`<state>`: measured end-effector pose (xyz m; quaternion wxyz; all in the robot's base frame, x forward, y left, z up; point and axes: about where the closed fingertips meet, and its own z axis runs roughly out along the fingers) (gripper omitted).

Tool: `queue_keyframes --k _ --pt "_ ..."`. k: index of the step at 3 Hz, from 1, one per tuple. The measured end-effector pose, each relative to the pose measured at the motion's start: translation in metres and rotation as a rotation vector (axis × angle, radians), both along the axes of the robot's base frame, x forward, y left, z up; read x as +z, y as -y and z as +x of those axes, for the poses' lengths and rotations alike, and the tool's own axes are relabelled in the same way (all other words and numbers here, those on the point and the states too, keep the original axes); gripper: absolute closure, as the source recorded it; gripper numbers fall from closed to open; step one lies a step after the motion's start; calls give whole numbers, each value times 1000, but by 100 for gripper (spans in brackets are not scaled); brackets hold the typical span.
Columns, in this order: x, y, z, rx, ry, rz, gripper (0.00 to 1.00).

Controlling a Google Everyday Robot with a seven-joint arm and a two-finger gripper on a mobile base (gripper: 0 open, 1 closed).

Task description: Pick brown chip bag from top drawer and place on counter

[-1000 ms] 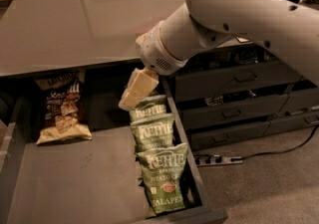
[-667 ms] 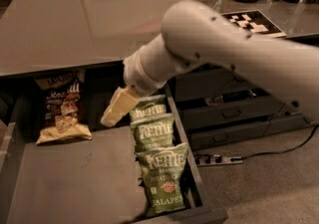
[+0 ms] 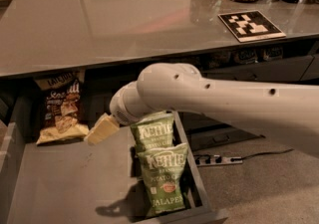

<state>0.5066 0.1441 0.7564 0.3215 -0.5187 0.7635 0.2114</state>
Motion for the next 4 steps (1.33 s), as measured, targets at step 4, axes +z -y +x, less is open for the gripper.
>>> queue_keyframes --k 4 --pt "-7 -19 30 -130 59 66 0"
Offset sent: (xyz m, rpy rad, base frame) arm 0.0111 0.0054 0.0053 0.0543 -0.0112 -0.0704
